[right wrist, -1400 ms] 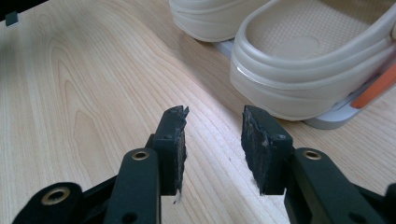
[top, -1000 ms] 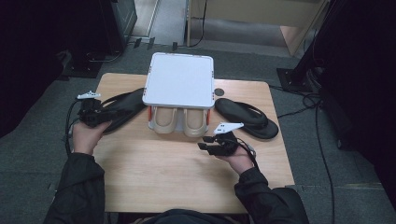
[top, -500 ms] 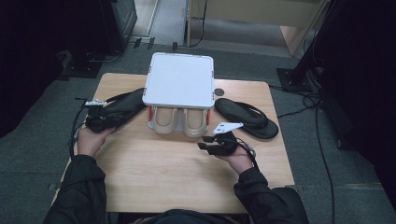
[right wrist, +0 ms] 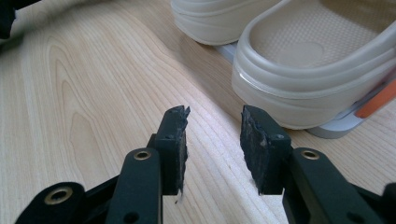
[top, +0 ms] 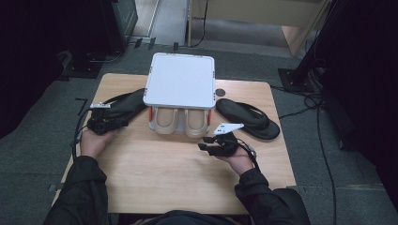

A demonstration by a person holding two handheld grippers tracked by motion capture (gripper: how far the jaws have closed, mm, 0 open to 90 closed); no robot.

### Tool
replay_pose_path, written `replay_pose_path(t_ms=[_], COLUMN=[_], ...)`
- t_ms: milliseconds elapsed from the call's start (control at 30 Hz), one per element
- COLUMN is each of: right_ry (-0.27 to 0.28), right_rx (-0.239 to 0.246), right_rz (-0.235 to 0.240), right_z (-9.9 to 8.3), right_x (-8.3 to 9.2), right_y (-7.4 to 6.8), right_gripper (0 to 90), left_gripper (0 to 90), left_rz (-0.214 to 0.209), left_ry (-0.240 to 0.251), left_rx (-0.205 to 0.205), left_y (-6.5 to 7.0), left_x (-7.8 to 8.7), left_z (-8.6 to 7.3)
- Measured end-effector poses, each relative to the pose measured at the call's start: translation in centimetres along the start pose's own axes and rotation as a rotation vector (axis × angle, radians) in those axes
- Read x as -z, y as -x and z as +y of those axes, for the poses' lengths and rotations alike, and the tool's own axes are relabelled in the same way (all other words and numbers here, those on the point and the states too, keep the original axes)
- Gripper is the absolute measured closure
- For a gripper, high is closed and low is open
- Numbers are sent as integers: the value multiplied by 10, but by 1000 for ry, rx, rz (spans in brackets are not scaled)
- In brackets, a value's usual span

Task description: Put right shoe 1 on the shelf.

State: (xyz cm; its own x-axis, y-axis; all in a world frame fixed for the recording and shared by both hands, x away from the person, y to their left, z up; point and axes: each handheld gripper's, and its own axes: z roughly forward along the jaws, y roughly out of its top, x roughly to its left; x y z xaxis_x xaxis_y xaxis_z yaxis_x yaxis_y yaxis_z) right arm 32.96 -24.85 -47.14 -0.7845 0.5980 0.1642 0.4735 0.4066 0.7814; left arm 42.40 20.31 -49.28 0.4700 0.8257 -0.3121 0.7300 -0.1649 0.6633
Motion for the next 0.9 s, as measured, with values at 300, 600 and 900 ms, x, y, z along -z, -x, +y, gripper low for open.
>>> replay_pose_path(t_ms=[300,600,900], right_ry=[2,2,-2], right_rx=[4,2,-12], right_rz=[1,3,4], right_z=[0,0,-3], right_x=[0,0,2], right_y=[0,-1,-3], right_gripper=[614,614,616], left_gripper=[712,696,682], left_rz=[74,104,131], left_ry=[23,51,69], left_rx=[27,65,90], left_y=[-10,-28,-40], left_x=[4,7,7], left_z=[-2,2,8])
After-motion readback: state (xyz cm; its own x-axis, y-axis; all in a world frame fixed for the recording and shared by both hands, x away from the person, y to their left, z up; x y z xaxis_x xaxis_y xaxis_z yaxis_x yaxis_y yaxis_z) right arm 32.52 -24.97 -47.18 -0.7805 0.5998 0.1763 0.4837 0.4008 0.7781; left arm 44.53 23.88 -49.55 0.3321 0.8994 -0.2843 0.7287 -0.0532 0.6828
